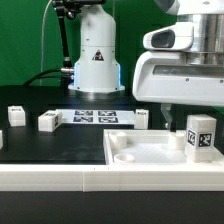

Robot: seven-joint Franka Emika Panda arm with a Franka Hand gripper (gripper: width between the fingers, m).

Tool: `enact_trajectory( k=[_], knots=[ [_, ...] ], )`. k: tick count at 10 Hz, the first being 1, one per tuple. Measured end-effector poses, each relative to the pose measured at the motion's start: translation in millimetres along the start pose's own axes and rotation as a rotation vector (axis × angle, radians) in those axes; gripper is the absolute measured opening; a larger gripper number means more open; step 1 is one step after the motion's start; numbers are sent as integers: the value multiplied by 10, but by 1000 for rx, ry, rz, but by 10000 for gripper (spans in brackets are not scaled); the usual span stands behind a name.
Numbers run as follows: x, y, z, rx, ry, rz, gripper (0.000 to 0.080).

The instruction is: Assemble one leg

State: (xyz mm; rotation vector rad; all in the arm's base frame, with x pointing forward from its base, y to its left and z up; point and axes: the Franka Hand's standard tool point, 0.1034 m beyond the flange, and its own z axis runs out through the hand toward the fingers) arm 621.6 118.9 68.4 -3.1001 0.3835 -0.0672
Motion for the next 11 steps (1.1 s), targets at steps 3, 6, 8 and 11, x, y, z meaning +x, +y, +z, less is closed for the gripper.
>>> enact_trajectory(
  k=[3, 6, 8, 11],
  knots=[
    [34, 46, -11, 1, 3, -162, 648],
    [51, 87, -10, 1, 3, -187, 525],
    [50, 88, -8, 1, 2, -185, 388],
    [48, 88, -4, 1, 2, -146, 290]
  ],
)
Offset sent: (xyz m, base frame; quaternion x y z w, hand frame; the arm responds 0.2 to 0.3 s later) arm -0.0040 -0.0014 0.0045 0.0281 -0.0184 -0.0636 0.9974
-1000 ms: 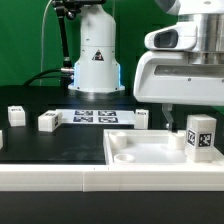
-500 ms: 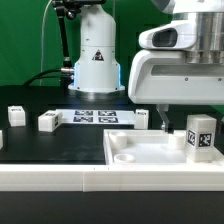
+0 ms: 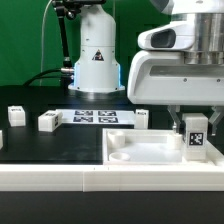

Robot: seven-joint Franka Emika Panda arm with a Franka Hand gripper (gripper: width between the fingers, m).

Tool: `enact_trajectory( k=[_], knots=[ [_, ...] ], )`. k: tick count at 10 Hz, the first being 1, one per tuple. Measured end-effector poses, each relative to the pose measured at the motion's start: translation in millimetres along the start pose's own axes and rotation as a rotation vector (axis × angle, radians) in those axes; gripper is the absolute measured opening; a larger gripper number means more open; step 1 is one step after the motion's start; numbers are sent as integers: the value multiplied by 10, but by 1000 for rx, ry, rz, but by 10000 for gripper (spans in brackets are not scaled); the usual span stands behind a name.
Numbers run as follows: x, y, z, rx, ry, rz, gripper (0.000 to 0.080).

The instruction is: Assemble one leg

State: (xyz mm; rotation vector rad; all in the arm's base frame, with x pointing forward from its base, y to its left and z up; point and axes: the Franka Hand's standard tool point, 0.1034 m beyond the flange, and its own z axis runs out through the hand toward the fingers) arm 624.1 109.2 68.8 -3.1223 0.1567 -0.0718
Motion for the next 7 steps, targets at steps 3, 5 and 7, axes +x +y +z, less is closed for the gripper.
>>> enact_trajectory(
  k=[3, 5, 7],
  knots=[
    [-11, -2, 22, 8, -5, 250, 290],
    [-12, 0, 24, 18, -10, 431, 291],
    [-39, -31, 32, 30, -32, 711, 291]
  ],
)
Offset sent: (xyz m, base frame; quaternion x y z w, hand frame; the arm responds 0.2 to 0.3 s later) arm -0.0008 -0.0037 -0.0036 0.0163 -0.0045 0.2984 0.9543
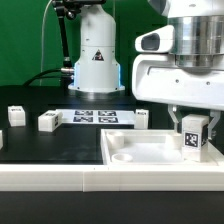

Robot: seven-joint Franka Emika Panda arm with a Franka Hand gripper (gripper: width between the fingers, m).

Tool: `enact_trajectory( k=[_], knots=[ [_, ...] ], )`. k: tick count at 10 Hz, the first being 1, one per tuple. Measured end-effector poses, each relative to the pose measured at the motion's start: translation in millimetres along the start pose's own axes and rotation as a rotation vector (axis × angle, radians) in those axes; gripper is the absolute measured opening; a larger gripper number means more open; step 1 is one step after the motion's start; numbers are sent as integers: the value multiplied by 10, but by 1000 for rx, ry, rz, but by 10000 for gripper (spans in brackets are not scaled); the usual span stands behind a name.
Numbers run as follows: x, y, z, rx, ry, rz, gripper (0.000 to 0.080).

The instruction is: Assemble one leg

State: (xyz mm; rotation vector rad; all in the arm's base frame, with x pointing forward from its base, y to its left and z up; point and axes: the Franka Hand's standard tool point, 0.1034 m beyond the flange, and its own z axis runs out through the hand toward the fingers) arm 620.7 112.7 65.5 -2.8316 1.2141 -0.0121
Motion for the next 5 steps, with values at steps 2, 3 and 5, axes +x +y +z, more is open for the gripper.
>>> enact_trajectory(
  k=[2, 3, 5],
  knots=[
    [-12, -11, 4, 14, -18, 231, 291],
    [2, -1, 2, 18, -26, 304, 291],
    [-4, -3, 2, 15, -29, 397, 291]
  ],
)
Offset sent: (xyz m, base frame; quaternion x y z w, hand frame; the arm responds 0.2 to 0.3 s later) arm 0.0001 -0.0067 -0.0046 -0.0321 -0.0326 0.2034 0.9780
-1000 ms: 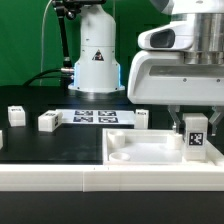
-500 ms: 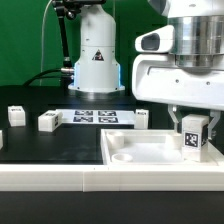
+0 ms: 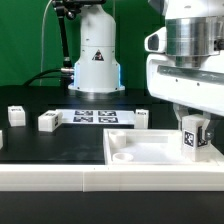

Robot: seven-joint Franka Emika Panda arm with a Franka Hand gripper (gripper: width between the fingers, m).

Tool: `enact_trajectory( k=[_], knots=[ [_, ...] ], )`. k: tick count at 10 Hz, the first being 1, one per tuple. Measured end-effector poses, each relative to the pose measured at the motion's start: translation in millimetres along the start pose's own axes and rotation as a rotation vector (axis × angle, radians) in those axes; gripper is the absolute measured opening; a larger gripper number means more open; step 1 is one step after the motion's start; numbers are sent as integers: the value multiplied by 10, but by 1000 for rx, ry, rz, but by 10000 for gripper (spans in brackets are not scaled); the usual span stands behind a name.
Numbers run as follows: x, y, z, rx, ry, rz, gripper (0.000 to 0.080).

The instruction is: Assemble one leg

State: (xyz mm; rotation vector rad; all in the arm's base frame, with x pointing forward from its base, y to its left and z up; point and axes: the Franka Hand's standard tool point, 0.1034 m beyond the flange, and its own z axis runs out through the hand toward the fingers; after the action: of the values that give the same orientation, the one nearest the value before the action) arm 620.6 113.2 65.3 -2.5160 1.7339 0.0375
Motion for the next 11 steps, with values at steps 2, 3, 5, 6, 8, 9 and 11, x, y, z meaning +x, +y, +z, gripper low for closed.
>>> enact_trajectory(
  k=[2, 3, 5, 6, 8, 9, 11],
  knots=[
    [-10, -1, 1, 0, 0, 45, 294],
    [-8, 0, 1, -1, 2, 17, 294],
    [0, 3, 0, -2, 1, -68, 489],
    [7, 5, -1, -2, 3, -147, 618],
    [-1, 8, 6, -2, 4, -350, 641],
    [-21, 2, 11, 0, 8, -472, 648],
    [-47, -10, 18, 1, 17, -656, 649]
  ],
)
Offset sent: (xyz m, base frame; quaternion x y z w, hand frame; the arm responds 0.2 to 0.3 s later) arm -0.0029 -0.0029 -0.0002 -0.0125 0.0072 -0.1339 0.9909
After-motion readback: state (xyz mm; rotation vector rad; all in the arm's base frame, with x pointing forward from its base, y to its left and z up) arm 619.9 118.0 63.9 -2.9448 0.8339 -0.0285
